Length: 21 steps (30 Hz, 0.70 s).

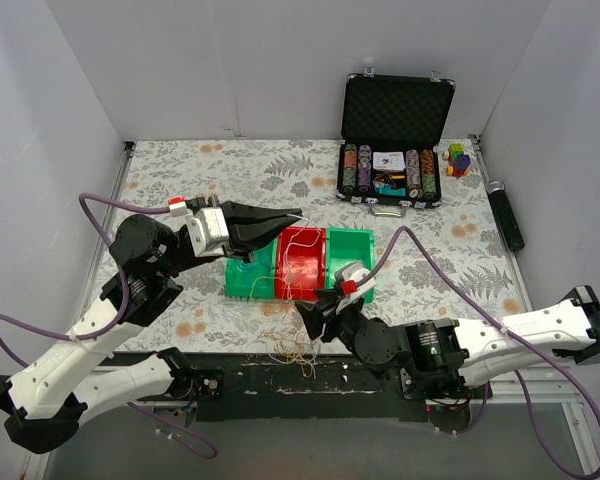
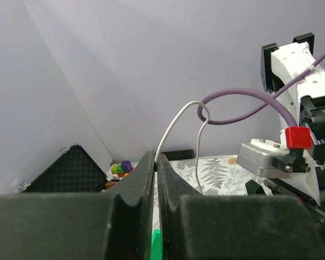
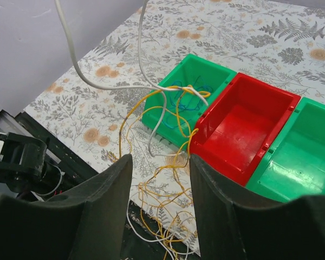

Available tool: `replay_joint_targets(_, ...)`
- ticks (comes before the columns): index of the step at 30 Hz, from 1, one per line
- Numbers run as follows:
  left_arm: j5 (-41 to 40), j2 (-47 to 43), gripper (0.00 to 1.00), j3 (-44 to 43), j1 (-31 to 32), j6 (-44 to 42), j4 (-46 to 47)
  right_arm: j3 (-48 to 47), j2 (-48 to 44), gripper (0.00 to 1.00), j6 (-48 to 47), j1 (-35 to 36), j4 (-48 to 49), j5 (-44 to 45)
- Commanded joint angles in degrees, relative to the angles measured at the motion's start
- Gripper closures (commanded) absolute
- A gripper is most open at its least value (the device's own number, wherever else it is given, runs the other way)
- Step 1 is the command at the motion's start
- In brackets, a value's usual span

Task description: Untangle the cables

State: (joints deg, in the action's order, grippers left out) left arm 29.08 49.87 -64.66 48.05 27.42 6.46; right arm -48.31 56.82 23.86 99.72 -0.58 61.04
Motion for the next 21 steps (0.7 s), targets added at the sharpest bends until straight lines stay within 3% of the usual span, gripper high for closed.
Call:
replay_joint_targets(1, -2.4, -0.6, 1.00, -0.6, -0.3, -0.3, 0.2, -1.8, 2.1, 0.47, 0.8, 5.0, 1.5, 1.5)
replay_joint_targets(13, -8.8, 1.8, 1.00, -0.1, -0.3, 2.5, 2.0, 0.1, 1.3, 0.31, -2.8, 5.0, 10.4, -1.4)
replay_joint_targets(21, -8.3, 2.0, 1.00, -1.2, -0.3, 3.1, 2.0, 2.5, 5.0, 0.31, -9.0, 2.9, 22.2, -3.4)
